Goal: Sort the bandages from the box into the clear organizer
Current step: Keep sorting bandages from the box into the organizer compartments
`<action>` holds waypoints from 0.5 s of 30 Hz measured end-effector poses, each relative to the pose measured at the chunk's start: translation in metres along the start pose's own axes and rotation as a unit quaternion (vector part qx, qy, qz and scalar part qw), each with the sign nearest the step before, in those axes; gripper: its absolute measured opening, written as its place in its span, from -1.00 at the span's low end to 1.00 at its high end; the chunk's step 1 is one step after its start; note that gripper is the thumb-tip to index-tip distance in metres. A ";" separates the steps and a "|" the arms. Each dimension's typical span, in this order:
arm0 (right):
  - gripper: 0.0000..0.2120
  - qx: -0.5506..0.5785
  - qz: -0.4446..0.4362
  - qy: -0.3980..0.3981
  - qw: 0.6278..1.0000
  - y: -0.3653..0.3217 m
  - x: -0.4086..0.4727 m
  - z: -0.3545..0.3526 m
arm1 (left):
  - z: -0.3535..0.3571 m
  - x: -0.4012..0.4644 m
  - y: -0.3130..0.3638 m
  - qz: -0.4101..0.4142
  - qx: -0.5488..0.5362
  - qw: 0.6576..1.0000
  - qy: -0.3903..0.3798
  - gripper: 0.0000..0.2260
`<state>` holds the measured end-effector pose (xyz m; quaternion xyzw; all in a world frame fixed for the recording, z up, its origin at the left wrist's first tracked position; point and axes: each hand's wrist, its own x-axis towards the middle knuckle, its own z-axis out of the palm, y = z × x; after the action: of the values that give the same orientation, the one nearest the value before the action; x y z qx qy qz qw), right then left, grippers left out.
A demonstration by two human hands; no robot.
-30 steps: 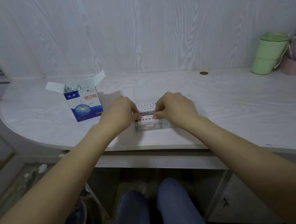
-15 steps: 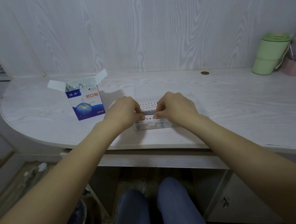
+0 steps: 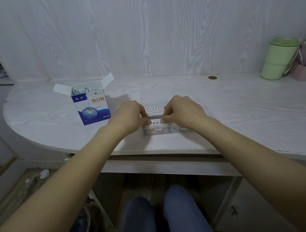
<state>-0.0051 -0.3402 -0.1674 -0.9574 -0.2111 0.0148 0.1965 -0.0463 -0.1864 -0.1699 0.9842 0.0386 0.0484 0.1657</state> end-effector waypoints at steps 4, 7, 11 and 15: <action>-0.89 0.014 -0.011 0.029 0.999 -0.003 -0.001 -0.010 | -0.010 -0.006 -0.006 0.013 -0.022 0.998 0.051 -0.81; -0.84 0.036 -0.045 0.087 0.995 -0.015 0.003 -0.013 | -0.024 -0.012 -0.015 0.006 -0.027 0.994 0.103 -0.84; -0.83 0.084 -0.124 0.141 0.979 -0.049 0.018 -0.009 | -0.044 -0.016 -0.041 -0.022 -0.030 0.982 0.187 -0.82; -0.74 0.044 -0.207 0.140 0.967 -0.086 0.042 -0.001 | -0.065 -0.013 -0.077 -0.053 -0.003 0.969 0.240 -0.65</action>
<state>-0.0008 -0.2515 -0.1310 -0.8759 -0.3739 -0.1512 0.2647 -0.0712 -0.0939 -0.1351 0.9400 0.1287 0.2743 0.1568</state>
